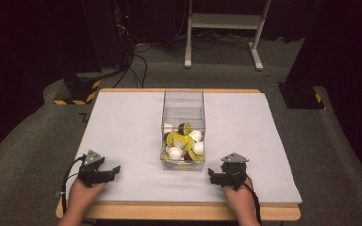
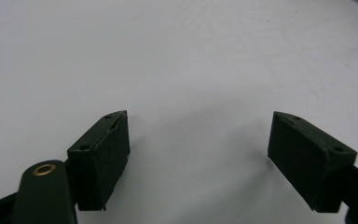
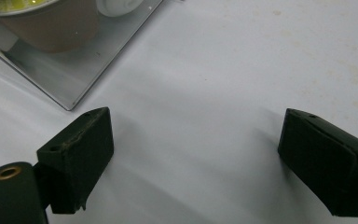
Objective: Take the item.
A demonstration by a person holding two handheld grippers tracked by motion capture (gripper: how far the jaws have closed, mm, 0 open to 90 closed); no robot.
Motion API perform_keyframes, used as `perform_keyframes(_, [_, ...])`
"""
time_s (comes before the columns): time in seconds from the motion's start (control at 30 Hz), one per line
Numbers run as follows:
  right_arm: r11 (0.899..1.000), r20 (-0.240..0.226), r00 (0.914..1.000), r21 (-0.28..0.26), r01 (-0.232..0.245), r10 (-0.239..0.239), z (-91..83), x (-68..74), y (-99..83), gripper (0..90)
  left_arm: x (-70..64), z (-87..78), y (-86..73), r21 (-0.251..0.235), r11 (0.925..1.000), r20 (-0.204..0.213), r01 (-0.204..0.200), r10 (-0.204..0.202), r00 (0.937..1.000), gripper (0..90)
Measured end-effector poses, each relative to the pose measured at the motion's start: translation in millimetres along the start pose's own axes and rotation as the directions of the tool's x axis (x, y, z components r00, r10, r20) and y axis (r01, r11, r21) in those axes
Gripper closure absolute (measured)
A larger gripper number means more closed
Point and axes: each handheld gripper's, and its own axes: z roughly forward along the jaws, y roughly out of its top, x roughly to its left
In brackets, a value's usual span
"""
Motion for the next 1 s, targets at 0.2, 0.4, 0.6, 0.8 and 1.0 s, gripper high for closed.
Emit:
perform_keyframes(0.2, [1.000,-0.001,1.0000,0.001,-0.001,0.001,0.0,0.0,0.2,10.1,-3.0,-2.0,0.4,-0.013,0.9999,0.019,-0.005,0.005,0.9998,21.6])
perform_keyframes(0.4, [1.000,0.002,1.0000,0.002,0.001,-0.002,0.0,0.1,0.3,10.1,-10.8,-5.2,4.5,-0.043,0.9984,0.039,-0.038,0.039,0.9984,21.5])
perform_keyframes(0.6, [1.000,-0.003,1.0000,-0.003,0.003,-0.003,0.2,-0.5,-0.5,9.9,-13.4,-6.1,8.2,-0.066,0.9973,0.056,-0.032,0.036,0.9978,21.2])
perform_keyframes(0.8, [1.000,-0.002,1.0000,-0.003,0.002,-0.002,0.4,0.0,-0.7,9.7,-21.2,-4.4,14.4,-0.087,0.9947,0.081,-0.054,0.061,0.9948,21.2])
perform_keyframes(1.0, [1.000,-0.001,1.0000,-0.003,0.004,-0.004,0.5,-0.1,-0.6,9.7,-32.8,0.7,17.0,-0.093,0.9950,0.110,-0.036,0.047,0.9929,21.2])
